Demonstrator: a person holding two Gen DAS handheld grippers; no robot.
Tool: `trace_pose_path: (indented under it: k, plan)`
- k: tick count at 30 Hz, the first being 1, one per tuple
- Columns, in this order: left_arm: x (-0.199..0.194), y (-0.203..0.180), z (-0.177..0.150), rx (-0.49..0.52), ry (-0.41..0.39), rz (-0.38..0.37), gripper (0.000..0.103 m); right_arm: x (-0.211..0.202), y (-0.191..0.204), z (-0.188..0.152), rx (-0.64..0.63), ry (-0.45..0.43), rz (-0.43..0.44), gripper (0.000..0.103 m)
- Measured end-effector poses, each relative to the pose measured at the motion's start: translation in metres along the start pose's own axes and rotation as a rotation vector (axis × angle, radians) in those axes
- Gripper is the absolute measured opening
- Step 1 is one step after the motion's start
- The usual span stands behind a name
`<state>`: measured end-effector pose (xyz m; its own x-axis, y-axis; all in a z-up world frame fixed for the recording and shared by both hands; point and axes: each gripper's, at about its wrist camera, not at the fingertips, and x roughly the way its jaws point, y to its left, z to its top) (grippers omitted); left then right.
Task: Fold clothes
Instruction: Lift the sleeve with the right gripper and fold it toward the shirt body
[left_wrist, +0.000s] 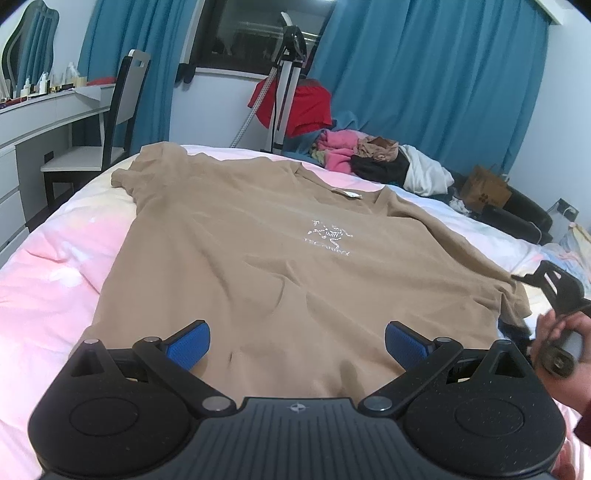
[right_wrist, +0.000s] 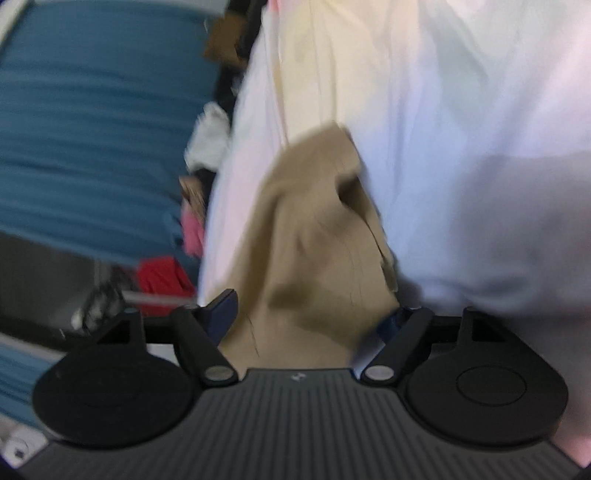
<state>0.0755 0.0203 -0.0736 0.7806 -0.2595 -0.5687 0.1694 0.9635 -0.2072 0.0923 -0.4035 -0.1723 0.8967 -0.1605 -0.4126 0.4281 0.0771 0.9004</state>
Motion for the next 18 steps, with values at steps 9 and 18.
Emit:
trace_pose_path:
  k: [9,18]
  plan:
    - [0.005,0.004,0.001,-0.016,0.004,-0.001,0.102,0.045,0.031,0.012,-0.352,-0.094,0.017,0.077]
    - [0.017,0.008,0.002,-0.015,0.012,0.011,0.102,0.061,0.058,0.003,-0.632,-0.128,-0.105,0.014]
